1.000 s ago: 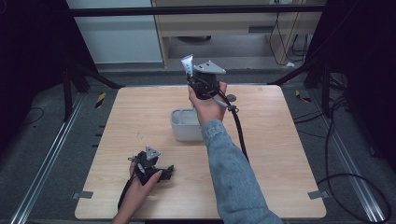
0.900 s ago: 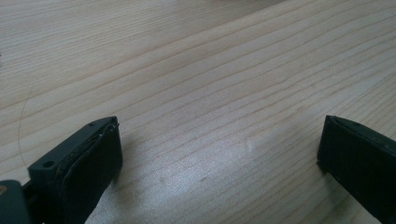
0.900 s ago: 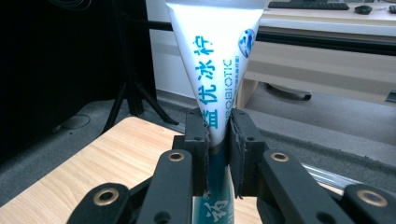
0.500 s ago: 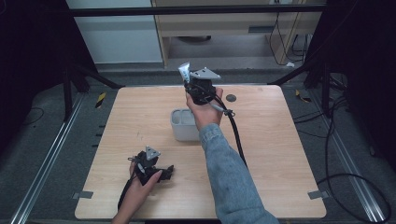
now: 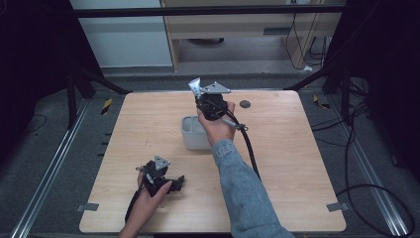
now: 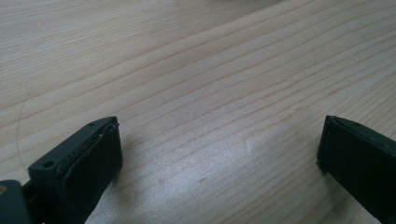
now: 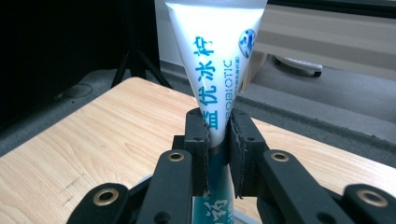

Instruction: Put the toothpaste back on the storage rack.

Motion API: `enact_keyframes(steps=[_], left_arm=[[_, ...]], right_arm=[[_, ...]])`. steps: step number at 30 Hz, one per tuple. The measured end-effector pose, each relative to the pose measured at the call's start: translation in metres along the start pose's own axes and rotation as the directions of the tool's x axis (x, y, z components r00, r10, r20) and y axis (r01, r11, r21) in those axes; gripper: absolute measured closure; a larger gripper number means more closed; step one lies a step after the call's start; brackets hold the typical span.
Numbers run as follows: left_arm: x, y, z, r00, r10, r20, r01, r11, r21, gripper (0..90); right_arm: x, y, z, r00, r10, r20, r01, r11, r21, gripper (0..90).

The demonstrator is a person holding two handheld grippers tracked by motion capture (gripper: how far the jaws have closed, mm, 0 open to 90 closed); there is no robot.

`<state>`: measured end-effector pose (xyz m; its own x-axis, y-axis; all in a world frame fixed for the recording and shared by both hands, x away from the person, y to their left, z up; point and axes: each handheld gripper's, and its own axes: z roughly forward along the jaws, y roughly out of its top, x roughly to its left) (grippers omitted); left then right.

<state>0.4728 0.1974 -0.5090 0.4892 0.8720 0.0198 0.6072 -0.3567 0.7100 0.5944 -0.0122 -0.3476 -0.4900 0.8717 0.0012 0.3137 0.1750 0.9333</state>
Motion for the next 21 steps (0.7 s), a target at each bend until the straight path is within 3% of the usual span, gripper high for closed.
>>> enact_keyframes(steps=[21], left_arm=[[0.0,0.0001,0.0001,1.0,0.001,0.002,-0.001,1.0,0.0,0.0]], right_arm=[[0.0067,-0.0109,0.0091,0.9997,-0.024,-0.006,0.025,0.998,0.057,78.9]])
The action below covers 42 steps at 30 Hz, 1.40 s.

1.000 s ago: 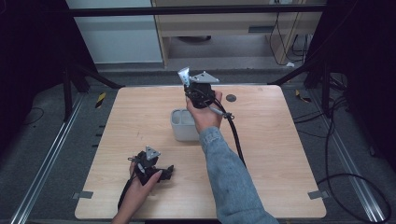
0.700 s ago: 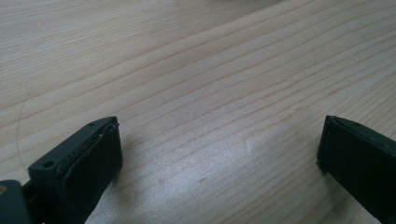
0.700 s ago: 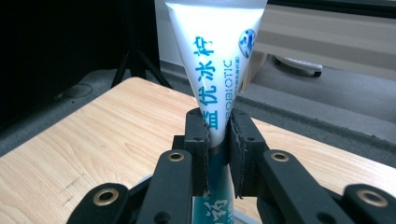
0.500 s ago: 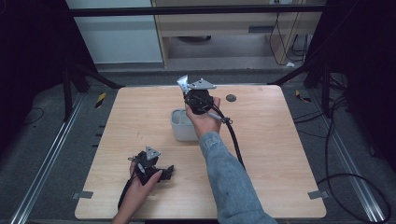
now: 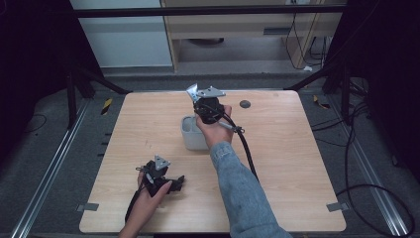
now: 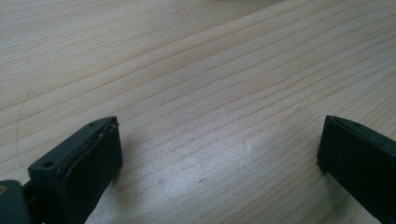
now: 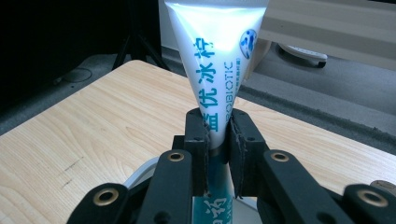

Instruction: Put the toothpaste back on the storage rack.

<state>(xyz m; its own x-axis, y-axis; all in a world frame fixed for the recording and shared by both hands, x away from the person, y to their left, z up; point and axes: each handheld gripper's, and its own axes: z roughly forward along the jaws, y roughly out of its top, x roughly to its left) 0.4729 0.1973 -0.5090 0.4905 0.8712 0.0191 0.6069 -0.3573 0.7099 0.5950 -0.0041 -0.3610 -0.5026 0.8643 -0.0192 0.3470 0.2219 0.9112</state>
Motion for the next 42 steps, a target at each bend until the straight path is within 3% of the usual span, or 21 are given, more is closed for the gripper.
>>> enact_keyframes(steps=[42], left_arm=[[0.0,0.0,0.0,1.0,0.0,0.0,0.0,1.0,0.0,0.0]], right_arm=[[-0.002,-0.016,-0.005,0.9998,-0.005,-0.021,0.006,0.998,0.061,79.0]])
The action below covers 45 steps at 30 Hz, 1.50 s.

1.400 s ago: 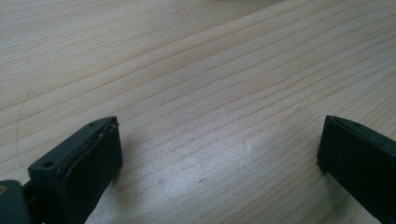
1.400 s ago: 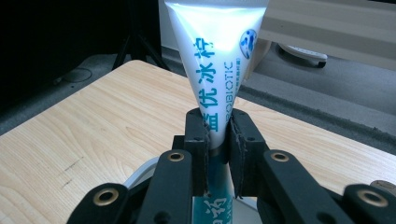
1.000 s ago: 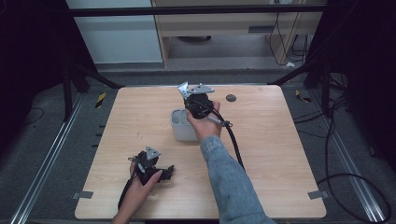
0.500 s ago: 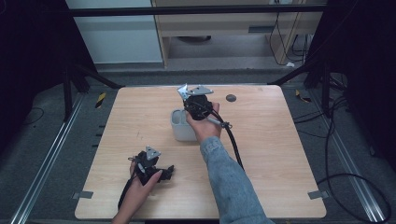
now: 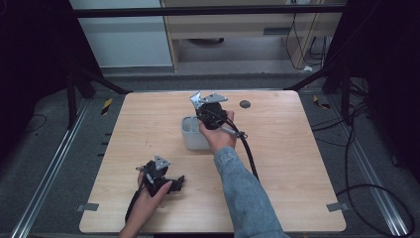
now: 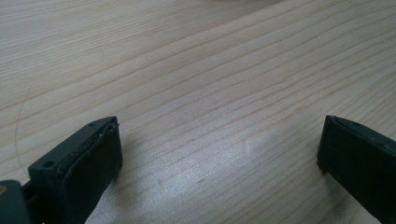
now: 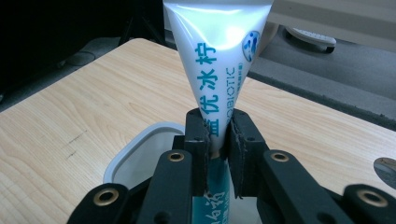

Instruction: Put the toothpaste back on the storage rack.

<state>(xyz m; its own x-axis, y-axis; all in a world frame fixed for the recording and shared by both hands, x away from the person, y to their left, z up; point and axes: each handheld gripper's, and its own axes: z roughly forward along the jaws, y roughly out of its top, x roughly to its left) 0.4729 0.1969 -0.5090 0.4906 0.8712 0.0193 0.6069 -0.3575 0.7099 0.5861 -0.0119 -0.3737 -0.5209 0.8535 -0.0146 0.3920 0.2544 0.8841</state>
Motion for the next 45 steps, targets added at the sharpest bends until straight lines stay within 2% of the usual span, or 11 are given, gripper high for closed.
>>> enact_keyframes(steps=[17,35,45], left_arm=[[0.0,0.0,0.0,1.0,0.0,0.0,0.0,1.0,0.0,0.0],[0.0,0.0,0.0,1.0,-0.001,0.0,0.001,1.0,-0.001,0.0],[0.0,0.0,0.0,1.0,0.0,0.002,0.0,1.0,-0.002,0.0]], right_arm=[[0.003,-0.004,0.0,0.9995,-0.03,-0.007,0.03,0.999,0.033,79.0],[0.005,-0.008,0.008,0.9992,-0.038,-0.008,0.039,0.996,0.085,79.0],[0.006,-0.008,0.011,0.999,-0.045,-0.008,0.045,0.995,0.094,79.0]])
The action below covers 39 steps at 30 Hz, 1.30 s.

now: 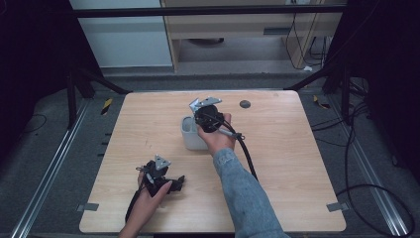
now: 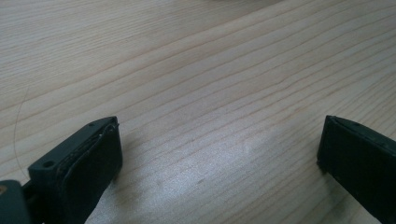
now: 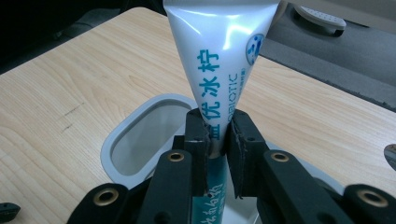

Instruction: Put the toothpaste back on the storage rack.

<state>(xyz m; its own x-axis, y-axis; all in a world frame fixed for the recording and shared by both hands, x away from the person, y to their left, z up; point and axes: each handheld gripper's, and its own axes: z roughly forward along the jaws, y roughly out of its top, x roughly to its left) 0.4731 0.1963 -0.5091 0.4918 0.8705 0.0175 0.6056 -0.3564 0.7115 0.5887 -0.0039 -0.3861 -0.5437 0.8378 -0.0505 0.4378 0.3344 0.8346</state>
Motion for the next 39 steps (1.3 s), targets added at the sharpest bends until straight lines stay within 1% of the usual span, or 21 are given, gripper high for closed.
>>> enact_keyframes(steps=[15,39], left_arm=[[0.0,0.0,0.0,1.0,0.0,-0.001,0.0,1.0,0.0,0.0],[-0.0002,0.0003,0.0002,1.0,0.003,0.003,-0.003,1.0,0.001,0.0]], right_arm=[[0.0018,-0.0011,0.0038,1.0,-0.003,-0.004,0.003,1.0,0.016,78.8],[0.0005,0.0017,0.0089,0.9999,0.015,-0.006,-0.015,0.999,0.028,78.1]])
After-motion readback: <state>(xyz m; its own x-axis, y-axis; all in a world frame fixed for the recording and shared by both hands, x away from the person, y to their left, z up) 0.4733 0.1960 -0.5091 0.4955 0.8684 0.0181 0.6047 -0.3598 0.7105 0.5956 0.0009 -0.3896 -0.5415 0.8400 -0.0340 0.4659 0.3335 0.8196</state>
